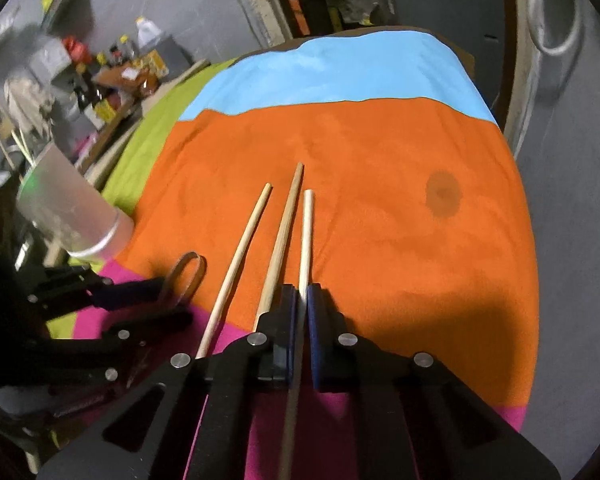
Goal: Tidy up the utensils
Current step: 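Lift the tongs with the left tool while the right tool lifts the chopstick toward the basket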
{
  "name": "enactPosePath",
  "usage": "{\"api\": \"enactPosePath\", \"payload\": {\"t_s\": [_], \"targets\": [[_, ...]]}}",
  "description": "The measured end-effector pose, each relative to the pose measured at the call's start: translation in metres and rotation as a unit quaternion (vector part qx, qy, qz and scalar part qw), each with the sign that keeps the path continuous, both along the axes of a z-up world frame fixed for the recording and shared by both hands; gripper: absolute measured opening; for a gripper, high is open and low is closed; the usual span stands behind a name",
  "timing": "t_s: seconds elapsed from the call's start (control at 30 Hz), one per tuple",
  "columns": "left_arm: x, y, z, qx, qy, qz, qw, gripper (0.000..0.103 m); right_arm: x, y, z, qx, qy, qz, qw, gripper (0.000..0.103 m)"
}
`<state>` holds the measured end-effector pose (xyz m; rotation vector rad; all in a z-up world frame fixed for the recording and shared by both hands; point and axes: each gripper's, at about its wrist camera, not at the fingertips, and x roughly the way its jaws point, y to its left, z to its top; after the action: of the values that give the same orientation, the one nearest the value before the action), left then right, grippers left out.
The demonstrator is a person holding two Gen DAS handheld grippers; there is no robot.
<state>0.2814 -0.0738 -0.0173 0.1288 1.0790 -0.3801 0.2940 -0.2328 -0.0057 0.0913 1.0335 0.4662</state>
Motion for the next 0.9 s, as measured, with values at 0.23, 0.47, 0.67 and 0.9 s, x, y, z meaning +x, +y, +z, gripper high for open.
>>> {"api": "enactPosePath", "payload": {"t_s": [0.23, 0.47, 0.67, 0.9], "targets": [[-0.020, 0.015, 0.006, -0.037, -0.039, 0.011, 0.9985, 0.018, -0.020, -0.014, 0.009, 0.047, -0.033, -0.017, 0.998, 0.003], [-0.059, 0.023, 0.032, -0.090, -0.155, 0.016, 0.9837, 0.018, -0.052, -0.006, 0.040, 0.060, -0.157, -0.018, 0.986, 0.003], [-0.077, 0.027, 0.044, -0.103, -0.225, 0.040, 0.9682, 0.018, -0.077, 0.012, 0.058, 0.046, -0.271, -0.027, 0.961, 0.003], [-0.101, 0.057, 0.073, -0.173, -0.320, 0.089, 0.9271, 0.018, -0.096, 0.026, 0.078, 0.061, -0.373, -0.047, 0.925, 0.003]]}}
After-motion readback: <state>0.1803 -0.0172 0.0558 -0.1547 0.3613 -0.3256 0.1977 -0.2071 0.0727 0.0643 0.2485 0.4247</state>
